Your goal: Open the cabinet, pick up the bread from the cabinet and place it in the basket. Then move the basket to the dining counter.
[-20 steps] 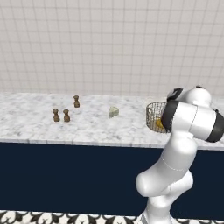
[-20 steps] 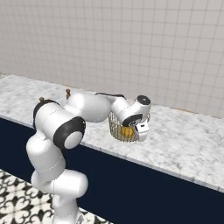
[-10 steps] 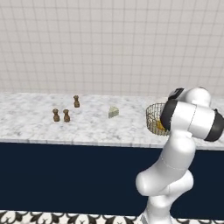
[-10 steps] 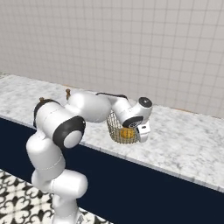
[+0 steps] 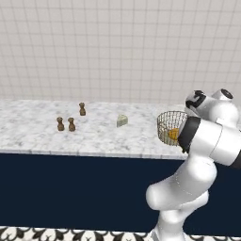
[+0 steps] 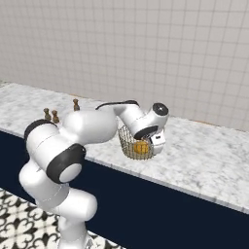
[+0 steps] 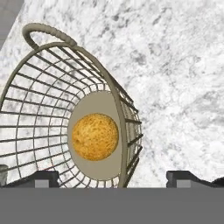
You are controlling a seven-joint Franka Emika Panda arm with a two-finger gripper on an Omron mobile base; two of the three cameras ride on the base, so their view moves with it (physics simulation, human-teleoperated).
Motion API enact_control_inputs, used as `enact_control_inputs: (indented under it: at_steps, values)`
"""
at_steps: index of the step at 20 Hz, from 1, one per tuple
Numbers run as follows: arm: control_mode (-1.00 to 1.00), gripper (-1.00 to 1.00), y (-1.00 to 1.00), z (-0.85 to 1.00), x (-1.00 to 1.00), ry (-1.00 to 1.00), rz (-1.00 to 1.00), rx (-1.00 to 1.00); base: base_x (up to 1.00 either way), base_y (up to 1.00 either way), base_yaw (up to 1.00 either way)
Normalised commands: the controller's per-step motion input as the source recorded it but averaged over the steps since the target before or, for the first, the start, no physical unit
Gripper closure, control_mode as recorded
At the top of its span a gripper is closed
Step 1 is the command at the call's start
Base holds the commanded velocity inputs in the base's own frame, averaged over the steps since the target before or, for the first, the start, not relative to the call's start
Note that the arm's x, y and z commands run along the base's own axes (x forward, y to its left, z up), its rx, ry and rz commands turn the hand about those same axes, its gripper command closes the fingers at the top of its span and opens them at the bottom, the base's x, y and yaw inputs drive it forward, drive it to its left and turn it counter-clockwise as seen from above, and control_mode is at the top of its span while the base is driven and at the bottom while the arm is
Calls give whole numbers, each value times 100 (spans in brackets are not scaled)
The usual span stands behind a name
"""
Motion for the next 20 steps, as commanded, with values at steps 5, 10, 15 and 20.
enact_control_inputs:
  at_steps: [5,10,15,20]
  values:
    - [-100,-100,16,59,-69,-10,0,-8,0,0,0]
    - [-100,-100,65,72,-76,-6,5,-3,0,0,0]
    - [-100,-100,95,60,-86,0,17,0,0,0,0]
    - [-100,-100,80,74,-99,-20,26,-8,0,0,0]
